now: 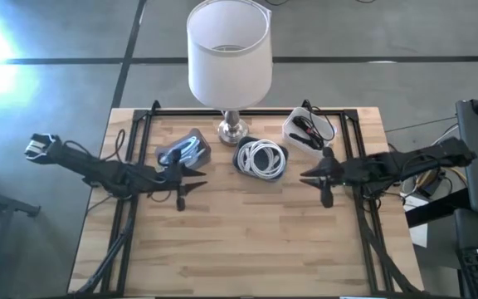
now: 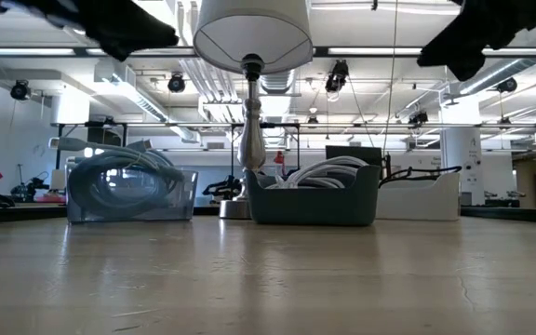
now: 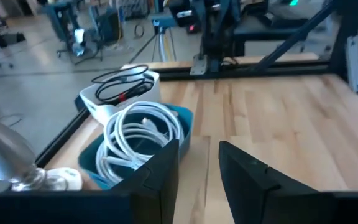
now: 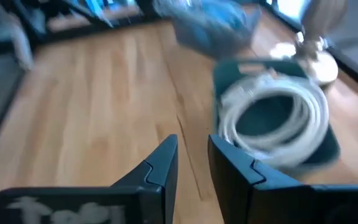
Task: Pick & Place USB Port
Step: Return to Home Position
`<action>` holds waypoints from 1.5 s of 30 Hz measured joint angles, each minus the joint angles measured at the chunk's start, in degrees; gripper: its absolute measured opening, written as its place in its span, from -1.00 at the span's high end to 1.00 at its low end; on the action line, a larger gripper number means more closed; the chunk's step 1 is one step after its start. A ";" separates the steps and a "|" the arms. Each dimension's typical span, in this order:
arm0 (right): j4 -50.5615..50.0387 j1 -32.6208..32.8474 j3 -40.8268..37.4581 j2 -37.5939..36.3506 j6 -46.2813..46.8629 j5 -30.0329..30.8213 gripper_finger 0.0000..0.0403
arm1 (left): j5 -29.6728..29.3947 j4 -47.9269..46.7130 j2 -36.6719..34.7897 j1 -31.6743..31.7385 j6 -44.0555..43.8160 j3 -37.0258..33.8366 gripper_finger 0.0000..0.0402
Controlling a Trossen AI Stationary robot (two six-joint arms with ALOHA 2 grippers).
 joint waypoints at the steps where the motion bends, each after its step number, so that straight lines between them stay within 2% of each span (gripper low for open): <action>1: 2.48 0.00 -1.69 -1.78 -1.09 -0.38 0.59 | 0.15 2.33 -1.07 0.01 0.29 -2.12 0.42; 4: 7.17 0.00 -5.65 -6.80 -4.22 -0.72 0.60 | 0.34 7.52 -4.78 0.23 2.08 -8.01 0.42; 8: 7.38 0.00 -9.02 -12.62 -9.11 -0.70 0.58 | 0.33 10.44 -10.12 1.20 4.92 -13.82 0.42; 17: 7.47 -0.04 -12.74 -21.77 -13.37 -0.24 0.57 | 0.39 11.55 -22.62 3.15 6.59 -21.39 0.42; 23: 9.35 -0.07 -16.29 -26.30 -16.39 -0.01 0.62 | 0.67 14.79 -27.90 3.27 7.42 -26.13 0.42; 30: 13.79 -0.20 -20.98 -31.83 -18.39 -0.35 0.62 | 2.13 20.92 -31.94 3.65 10.36 -31.59 0.42; 40: 13.99 -0.20 -25.36 -41.87 -19.80 -2.98 0.64 | 1.89 20.36 -34.05 4.16 13.61 -31.63 0.42; 45: 14.15 -0.17 -25.89 -41.44 -19.38 -4.75 0.66 | 1.07 19.72 -33.75 4.16 11.92 -31.63 0.42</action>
